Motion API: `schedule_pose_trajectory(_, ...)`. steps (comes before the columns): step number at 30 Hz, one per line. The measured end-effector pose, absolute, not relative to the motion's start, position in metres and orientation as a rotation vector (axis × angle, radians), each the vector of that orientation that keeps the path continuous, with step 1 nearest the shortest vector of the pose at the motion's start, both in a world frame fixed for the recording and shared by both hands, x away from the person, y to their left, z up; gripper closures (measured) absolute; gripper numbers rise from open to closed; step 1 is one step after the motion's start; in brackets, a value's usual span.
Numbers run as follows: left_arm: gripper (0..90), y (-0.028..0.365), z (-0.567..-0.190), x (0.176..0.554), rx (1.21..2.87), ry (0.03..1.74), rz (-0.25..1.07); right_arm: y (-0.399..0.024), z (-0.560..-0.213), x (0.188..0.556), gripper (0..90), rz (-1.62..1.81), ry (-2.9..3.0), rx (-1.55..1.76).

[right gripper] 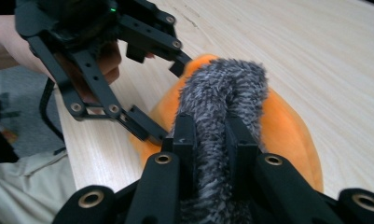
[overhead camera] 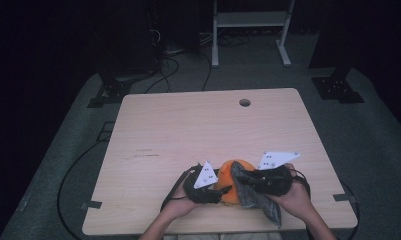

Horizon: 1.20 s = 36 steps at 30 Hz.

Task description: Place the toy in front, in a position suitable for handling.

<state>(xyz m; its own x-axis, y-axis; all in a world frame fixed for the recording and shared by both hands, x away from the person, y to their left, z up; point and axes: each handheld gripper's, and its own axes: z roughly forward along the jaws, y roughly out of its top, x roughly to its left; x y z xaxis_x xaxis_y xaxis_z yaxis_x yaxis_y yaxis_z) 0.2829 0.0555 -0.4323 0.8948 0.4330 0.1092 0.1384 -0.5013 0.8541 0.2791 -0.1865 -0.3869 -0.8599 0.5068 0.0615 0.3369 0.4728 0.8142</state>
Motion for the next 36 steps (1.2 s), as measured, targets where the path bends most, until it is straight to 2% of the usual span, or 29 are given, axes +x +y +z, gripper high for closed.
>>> schedule_pose_trajectory(5, 41.0, 0.051, -0.432, 0.281, 2.087, 0.383, 0.389, -0.212, -0.394, 0.290, 78.2, 1.327, 2.529, 0.852)
schedule_pose_trajectory(10, 41.3, 0.043, -0.429, 0.274, 2.159, 0.295, 0.481, -0.191, -0.377, 0.281, 78.3, 1.348, 2.513, 0.755)
schedule_pose_trajectory(12, 40.9, 0.046, -0.430, 0.275, 2.155, 0.304, 0.464, -0.184, -0.377, 0.282, 78.3, 1.311, 2.519, 0.728)
schedule_pose_trajectory(15, 36.6, 0.052, -0.431, 0.282, 2.114, 0.357, 0.362, -0.185, -0.383, 0.284, 78.4, 1.310, 2.532, 0.746)
schedule_pose_trajectory(16, 37.9, 0.053, -0.431, 0.284, 2.103, 0.374, 0.343, -0.187, -0.386, 0.284, 78.4, 1.313, 2.529, 0.752)
schedule_pose_trajectory(24, 39.4, 0.062, -0.435, 0.290, 2.097, 0.400, 0.310, -0.225, -0.407, 0.294, 78.4, 1.298, 2.522, 0.930)
schedule_pose_trajectory(36, 38.1, 0.065, -0.437, 0.295, 2.078, 0.435, 0.300, -0.235, -0.413, 0.303, 78.3, 1.321, 2.550, 1.009)
